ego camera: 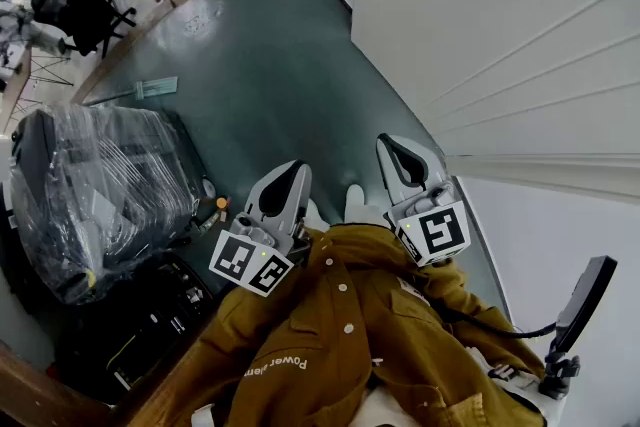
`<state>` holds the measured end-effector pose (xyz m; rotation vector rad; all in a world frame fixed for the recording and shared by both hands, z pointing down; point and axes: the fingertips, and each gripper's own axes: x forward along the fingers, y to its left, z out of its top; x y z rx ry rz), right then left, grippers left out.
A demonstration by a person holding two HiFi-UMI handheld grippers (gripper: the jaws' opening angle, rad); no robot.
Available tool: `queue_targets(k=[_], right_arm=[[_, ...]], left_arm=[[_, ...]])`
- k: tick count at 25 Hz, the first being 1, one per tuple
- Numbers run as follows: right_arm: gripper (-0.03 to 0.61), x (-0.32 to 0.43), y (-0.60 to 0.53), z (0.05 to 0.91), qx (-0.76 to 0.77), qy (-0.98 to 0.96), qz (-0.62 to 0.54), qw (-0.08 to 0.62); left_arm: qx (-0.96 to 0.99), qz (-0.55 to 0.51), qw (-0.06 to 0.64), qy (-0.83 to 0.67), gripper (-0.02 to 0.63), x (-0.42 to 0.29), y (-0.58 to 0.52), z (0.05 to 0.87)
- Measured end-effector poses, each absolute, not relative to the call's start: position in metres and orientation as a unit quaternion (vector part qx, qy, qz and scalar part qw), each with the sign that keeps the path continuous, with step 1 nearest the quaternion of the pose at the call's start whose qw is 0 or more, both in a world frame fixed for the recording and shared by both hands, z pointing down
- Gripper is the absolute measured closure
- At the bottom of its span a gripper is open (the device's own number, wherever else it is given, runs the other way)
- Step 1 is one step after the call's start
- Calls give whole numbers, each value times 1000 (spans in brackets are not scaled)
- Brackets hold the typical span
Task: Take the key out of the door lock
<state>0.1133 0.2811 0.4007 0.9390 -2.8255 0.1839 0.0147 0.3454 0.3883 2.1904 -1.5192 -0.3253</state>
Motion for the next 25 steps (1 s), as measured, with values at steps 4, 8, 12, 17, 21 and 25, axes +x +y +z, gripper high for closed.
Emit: queue_targets(k=[4, 8, 12, 17, 21, 25], right_arm=[[572, 108, 284, 398, 315, -944, 64, 80], [573, 105, 287, 398, 318, -943, 63, 79], [574, 103, 290, 398, 318, -943, 60, 80], [571, 99, 294, 396, 304, -948, 60, 70], [571, 116, 280, 395, 320, -943, 63, 63], [571, 131, 276, 401, 323, -941, 76, 62]], left_arm=[[795, -118, 232, -549, 616, 10, 347, 388], [797, -117, 233, -545, 615, 8, 350, 388], [798, -119, 233, -542, 615, 6, 352, 390], [801, -118, 236, -538, 615, 10, 351, 392], [800, -119, 241, -536, 616, 21, 339, 394], [797, -122, 252, -535, 615, 34, 342, 396]])
